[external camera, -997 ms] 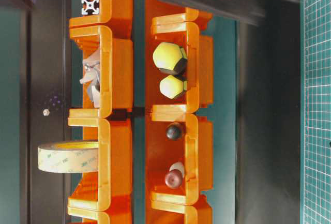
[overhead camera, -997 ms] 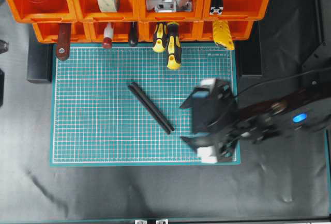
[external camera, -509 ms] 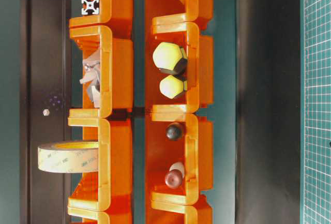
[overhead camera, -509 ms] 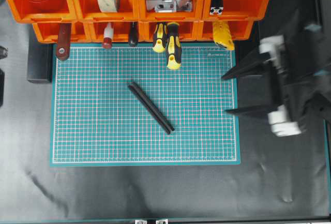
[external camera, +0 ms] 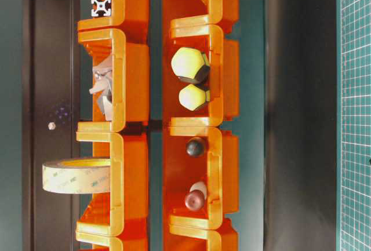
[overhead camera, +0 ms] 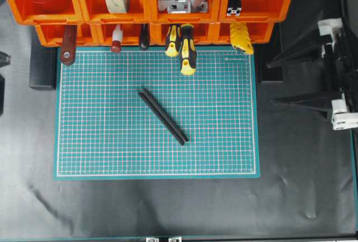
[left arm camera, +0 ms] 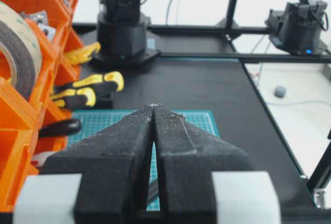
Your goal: Pick frame from container rack with right arm.
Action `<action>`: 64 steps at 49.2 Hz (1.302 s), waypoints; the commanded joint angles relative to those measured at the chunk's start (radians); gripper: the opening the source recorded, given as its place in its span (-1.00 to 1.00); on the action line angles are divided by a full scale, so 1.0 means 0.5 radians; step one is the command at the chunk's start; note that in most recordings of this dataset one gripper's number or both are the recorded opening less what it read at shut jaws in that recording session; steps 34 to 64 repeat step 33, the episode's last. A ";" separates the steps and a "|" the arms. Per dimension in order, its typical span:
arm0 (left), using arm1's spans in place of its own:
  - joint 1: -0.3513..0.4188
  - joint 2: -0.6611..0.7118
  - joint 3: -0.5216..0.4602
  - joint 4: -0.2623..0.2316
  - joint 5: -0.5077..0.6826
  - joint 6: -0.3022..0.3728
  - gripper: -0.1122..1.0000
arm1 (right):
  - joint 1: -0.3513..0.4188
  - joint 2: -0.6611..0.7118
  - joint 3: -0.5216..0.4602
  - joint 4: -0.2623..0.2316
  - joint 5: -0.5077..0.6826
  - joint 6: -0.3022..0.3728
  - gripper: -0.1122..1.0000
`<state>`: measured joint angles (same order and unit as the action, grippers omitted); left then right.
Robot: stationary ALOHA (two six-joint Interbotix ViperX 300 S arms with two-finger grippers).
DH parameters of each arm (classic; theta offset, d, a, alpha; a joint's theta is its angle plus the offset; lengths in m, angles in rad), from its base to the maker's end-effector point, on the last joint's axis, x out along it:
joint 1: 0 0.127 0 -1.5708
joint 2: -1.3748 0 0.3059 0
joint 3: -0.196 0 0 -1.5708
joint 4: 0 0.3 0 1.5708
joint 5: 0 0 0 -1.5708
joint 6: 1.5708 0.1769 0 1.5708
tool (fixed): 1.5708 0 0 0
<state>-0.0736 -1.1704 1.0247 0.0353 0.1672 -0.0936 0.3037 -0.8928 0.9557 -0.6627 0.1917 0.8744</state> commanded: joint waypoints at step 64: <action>0.003 0.015 0.015 0.006 -0.009 -0.003 -0.80 | -0.067 -0.209 0.040 -0.006 -0.003 -0.006 0.59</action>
